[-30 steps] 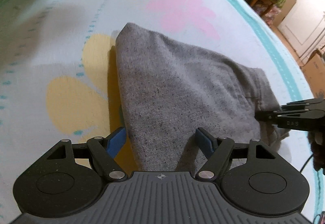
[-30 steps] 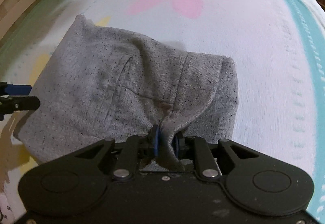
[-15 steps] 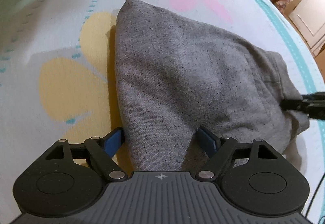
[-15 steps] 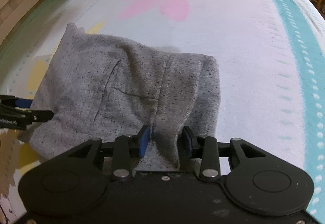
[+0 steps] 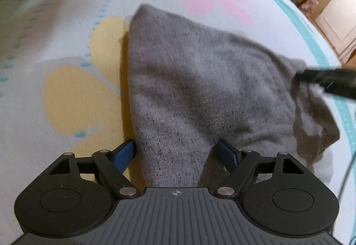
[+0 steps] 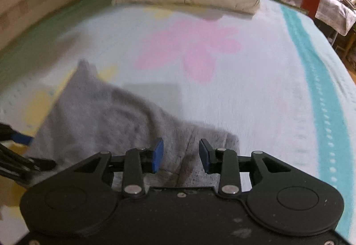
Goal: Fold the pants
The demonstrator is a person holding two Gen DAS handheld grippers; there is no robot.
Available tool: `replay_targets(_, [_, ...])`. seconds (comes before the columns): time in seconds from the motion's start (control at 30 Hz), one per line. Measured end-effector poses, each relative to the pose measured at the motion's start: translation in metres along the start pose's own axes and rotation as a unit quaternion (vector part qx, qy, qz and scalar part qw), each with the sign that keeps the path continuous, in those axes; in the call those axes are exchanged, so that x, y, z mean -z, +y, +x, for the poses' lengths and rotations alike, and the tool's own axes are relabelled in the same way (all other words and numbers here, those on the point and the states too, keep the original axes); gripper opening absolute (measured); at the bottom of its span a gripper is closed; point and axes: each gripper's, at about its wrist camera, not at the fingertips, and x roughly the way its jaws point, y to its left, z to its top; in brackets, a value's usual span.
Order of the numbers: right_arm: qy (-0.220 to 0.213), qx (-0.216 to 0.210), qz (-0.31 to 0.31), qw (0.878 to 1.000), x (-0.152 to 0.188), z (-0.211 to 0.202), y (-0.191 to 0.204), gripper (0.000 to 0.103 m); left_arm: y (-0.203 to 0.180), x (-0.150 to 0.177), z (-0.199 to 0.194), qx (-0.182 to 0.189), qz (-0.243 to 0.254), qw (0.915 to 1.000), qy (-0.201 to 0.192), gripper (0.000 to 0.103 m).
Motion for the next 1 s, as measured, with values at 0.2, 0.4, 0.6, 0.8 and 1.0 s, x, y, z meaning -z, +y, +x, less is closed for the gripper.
replay_targets(0.2, [0.016,-0.012,0.004,1.000,0.016,0.011,-0.015,0.039,0.005,-0.026,-0.016,-0.028,0.027,0.9980,-0.049,0.078])
replay_targets(0.4, [0.002,-0.013,-0.005,1.000,0.026,0.008,-0.011,0.039,-0.001,-0.079,-0.001,-0.052,0.047,0.9947,-0.075,0.078])
replay_targets(0.6, [-0.009,-0.016,-0.008,1.000,0.035,0.007,-0.008,0.040,-0.001,-0.113,0.037,-0.077,0.041,0.9943,-0.060,0.078])
replay_targets(0.8, [-0.022,-0.018,-0.011,1.000,0.037,0.005,-0.009,0.040,0.007,-0.118,0.072,-0.090,0.029,0.9951,-0.031,0.090])
replay_targets(1.0, [-0.017,-0.040,0.030,0.999,0.031,0.002,-0.030,0.044,-0.003,-0.127,0.054,-0.095,0.068,0.9917,-0.053,0.083])
